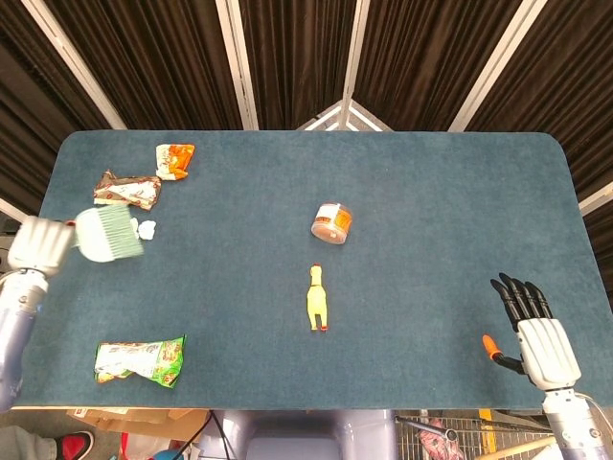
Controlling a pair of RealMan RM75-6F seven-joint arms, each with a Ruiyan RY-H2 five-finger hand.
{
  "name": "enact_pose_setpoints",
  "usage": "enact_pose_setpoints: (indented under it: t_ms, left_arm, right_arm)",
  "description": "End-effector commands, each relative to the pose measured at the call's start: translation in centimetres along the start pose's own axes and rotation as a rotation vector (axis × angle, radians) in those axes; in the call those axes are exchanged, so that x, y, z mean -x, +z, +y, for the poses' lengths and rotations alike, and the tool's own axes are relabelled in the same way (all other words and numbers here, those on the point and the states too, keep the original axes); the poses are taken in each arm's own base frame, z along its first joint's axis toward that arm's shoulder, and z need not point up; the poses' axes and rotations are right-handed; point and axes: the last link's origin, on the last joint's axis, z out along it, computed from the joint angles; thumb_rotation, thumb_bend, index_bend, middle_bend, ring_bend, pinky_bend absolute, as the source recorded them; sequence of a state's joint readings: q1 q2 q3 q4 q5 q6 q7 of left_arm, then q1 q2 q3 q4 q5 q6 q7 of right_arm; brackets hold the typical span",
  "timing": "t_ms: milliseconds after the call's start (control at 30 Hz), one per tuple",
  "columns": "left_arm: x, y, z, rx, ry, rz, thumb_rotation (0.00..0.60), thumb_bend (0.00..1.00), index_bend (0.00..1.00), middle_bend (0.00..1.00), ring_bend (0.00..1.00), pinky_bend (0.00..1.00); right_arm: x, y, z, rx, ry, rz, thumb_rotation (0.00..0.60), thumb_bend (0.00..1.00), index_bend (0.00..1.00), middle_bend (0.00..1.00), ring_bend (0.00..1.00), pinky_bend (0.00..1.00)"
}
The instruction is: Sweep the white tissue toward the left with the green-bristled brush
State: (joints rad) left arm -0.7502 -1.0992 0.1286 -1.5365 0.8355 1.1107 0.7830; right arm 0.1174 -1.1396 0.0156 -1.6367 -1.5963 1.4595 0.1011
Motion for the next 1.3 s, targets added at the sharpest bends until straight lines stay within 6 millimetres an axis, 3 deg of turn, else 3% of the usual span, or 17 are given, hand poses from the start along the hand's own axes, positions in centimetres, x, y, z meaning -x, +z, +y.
enact_pose_setpoints:
  t_ms: [33,300,467,600,700,800,900,1033,1133,1200,1300]
  left_arm:
    - [-2.5,-1.0,3.2,0.081,-0.131,0.100,0.600,0.79,0.74,0.91,1.00,1.00]
    - [-3.9,-3.2,11.4,0.270,-0.249,0.142,0.600,0.74,0.70,0.87,1.00,1.00]
    - [-3.6,-4.3,16.1,0.317,-0.325,0.139,0.600,0.49,0.53,0.70,1.00,1.00]
    - [-2.8,-4.8,17.4,0.314,-0.316,0.116,0.600,0.21,0.28,0.47,0.99,0.99]
    - [-2.3,-5.3,17.2,0.304,-0.319,0.084,0.600,0.11,0.15,0.35,0.95,0.95]
    - [-1.8,-5.9,16.5,0.285,-0.342,0.059,0.600,0.09,0.10,0.25,0.85,0.86]
    - [-1.4,-6.6,15.3,0.264,-0.359,0.041,0.600,0.09,0.08,0.19,0.63,0.67]
    - [-0.6,-8.4,12.8,0.224,-0.440,0.057,0.600,0.09,0.02,0.09,0.23,0.31]
    - [0.3,-10.5,10.3,0.204,-0.488,0.113,0.600,0.09,0.00,0.03,0.05,0.09]
    - [1.1,-12.0,8.6,0.195,-0.503,0.151,0.600,0.09,0.00,0.01,0.01,0.02]
    - [2.8,-14.6,6.1,0.153,-0.532,0.212,0.600,0.09,0.00,0.00,0.00,0.00]
  right_arm:
    - [0.0,0.0,0.0,-0.001,0.001,0.000,0.600,0.34,0.00,0.00,0.00,0.00]
    - [-0.1,0.0,0.1,0.004,0.003,0.003,0.600,0.34,0.00,0.00,0.00,0.00]
    - [-0.1,0.0,0.1,0.004,0.002,0.005,0.600,0.34,0.00,0.00,0.00,0.00]
    - [-0.2,-0.1,0.2,0.008,0.002,0.006,0.600,0.34,0.00,0.00,0.00,0.00]
    - [-0.2,-0.1,0.3,0.010,0.001,0.006,0.600,0.34,0.00,0.00,0.00,0.00]
    - [-0.2,-0.1,0.3,0.009,0.000,0.004,0.600,0.34,0.00,0.00,0.00,0.00]
    - [-0.2,-0.2,0.3,0.006,-0.005,0.002,0.600,0.34,0.00,0.00,0.00,0.00]
    - [-0.2,-0.3,0.4,0.006,-0.017,-0.004,0.600,0.34,0.00,0.00,0.00,0.00]
    - [-0.1,-0.2,0.4,0.007,-0.035,-0.010,0.600,0.34,0.00,0.00,0.00,0.00]
    - [0.0,-0.2,0.5,0.008,-0.048,-0.014,0.600,0.34,0.00,0.00,0.00,0.00]
    - [0.1,-0.1,0.5,0.011,-0.066,-0.015,0.600,0.34,0.00,0.00,0.00,0.00]
